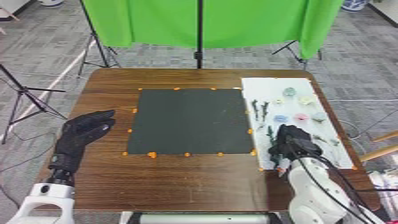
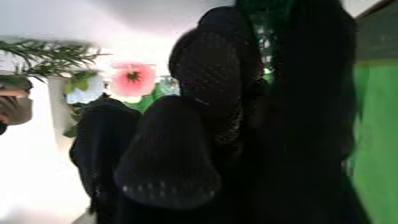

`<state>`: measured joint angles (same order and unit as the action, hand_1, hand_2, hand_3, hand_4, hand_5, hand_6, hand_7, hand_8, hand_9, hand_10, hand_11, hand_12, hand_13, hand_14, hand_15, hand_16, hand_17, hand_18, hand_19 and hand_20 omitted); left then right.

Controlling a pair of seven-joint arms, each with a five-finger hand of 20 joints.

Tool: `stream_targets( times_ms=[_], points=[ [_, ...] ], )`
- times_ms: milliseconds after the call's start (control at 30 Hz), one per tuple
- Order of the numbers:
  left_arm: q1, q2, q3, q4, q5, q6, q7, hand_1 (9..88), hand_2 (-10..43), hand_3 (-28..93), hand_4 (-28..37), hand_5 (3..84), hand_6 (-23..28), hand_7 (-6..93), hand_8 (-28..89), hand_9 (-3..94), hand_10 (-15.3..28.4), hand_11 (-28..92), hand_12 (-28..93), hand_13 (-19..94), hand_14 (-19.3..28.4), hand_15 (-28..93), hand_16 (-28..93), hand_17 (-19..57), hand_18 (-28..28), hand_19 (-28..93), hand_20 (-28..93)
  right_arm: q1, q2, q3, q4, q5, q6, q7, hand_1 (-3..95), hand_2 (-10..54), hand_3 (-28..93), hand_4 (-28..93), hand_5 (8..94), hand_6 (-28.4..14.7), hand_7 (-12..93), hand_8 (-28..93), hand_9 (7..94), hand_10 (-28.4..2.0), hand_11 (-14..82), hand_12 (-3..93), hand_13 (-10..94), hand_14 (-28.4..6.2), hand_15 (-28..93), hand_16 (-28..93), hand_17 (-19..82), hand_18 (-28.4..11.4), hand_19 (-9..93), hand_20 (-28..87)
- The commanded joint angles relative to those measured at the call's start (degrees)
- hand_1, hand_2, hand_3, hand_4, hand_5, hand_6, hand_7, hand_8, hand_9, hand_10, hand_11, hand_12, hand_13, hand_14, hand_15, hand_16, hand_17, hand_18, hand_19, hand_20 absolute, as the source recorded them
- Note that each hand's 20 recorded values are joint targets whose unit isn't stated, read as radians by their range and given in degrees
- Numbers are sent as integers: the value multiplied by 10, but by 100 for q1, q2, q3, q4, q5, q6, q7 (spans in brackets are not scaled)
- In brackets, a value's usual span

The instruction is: Arrange flowers

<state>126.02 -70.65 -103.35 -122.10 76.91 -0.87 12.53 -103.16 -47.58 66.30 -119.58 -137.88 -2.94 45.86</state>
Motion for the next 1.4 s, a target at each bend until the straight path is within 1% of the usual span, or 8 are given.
stream_targets(
  times_ms=[33, 167, 333, 500, 633, 900, 1167, 1400],
  points=[
    [78, 49, -33, 27, 0, -121, -109, 351, -91, 625, -127, 532, 41, 170, -56, 510, 138, 238, 144, 398, 184, 235, 17, 82, 132, 80, 208, -235, -16, 159, -20, 288, -40, -23, 873, -95, -282, 485, 811, -22, 330, 250, 875, -132, 464, 347, 937, 3, 676, 320, 743, -105, 932, 570],
    [171, 301, -194, 54, -79, -117, -158, 349, -89, 624, -126, 531, 41, 170, -56, 509, 138, 237, 144, 396, 183, 233, 17, 81, 133, 80, 207, -261, -10, 387, -346, 551, 193, -81, 873, -95, -282, 498, 816, -24, 329, 250, 878, -131, 464, 345, 937, 4, 681, 313, 745, -103, 932, 566],
    [431, 613, -573, 132, -359, 59, -176, 323, -70, 634, -131, 529, 42, 167, -56, 508, 139, 236, 143, 396, 185, 232, 18, 81, 134, 79, 205, 28, 38, 434, -704, 846, 540, -229, 875, -95, -282, 504, 819, -23, 329, 250, 880, -130, 465, 343, 937, 4, 686, 305, 749, -100, 932, 564],
    [709, 722, -897, 261, -725, 402, -117, 299, -52, 647, -148, 531, 44, 164, -54, 509, 144, 233, 143, 395, 190, 233, 19, 82, 134, 80, 205, 818, -48, 0, -719, 1178, 812, -365, 876, -95, -283, 511, 822, -24, 328, 249, 882, -129, 466, 342, 937, 4, 690, 299, 753, -100, 932, 562],
    [874, 715, -996, 404, -754, 557, -140, 295, -50, 652, -157, 533, 45, 163, -53, 510, 144, 233, 145, 396, 191, 234, 19, 83, 133, 80, 205, 1725, -272, -653, -489, 1517, 851, -512, 875, -95, -283, 514, 824, -26, 328, 249, 884, -129, 467, 341, 937, 4, 693, 296, 755, -99, 932, 563],
    [902, 651, -783, 663, -781, 597, -185, 290, -49, 661, -163, 532, 44, 164, -52, 511, 146, 235, 146, 398, 190, 236, 19, 83, 133, 77, 204, 3563, -1032, -2408, 381, 2079, 895, -844, 877, -95, -283, 515, 827, -26, 325, 252, 886, -128, 467, 340, 937, 4, 695, 292, 755, -99, 932, 564],
    [690, 610, -454, 849, -768, 536, -134, 282, -49, 668, -167, 533, 44, 164, -53, 511, 147, 235, 146, 399, 190, 236, 19, 83, 133, 76, 204, 4040, -1919, -2990, 1246, 2106, 917, -1102, 876, -95, -283, 515, 828, -25, 327, 250, 888, -128, 467, 339, 937, 3, 698, 287, 758, -99, 932, 564],
    [603, 546, -210, 930, -745, 520, -100, 281, -51, 671, -170, 532, 44, 162, -53, 510, 146, 235, 145, 397, 191, 234, 18, 83, 133, 74, 204, 4166, -2437, -3335, 1944, 2182, 938, -1465, 876, -95, -283, 516, 828, -24, 331, 249, 891, -127, 467, 339, 937, 4, 702, 281, 759, -100, 932, 565]
  ],
)
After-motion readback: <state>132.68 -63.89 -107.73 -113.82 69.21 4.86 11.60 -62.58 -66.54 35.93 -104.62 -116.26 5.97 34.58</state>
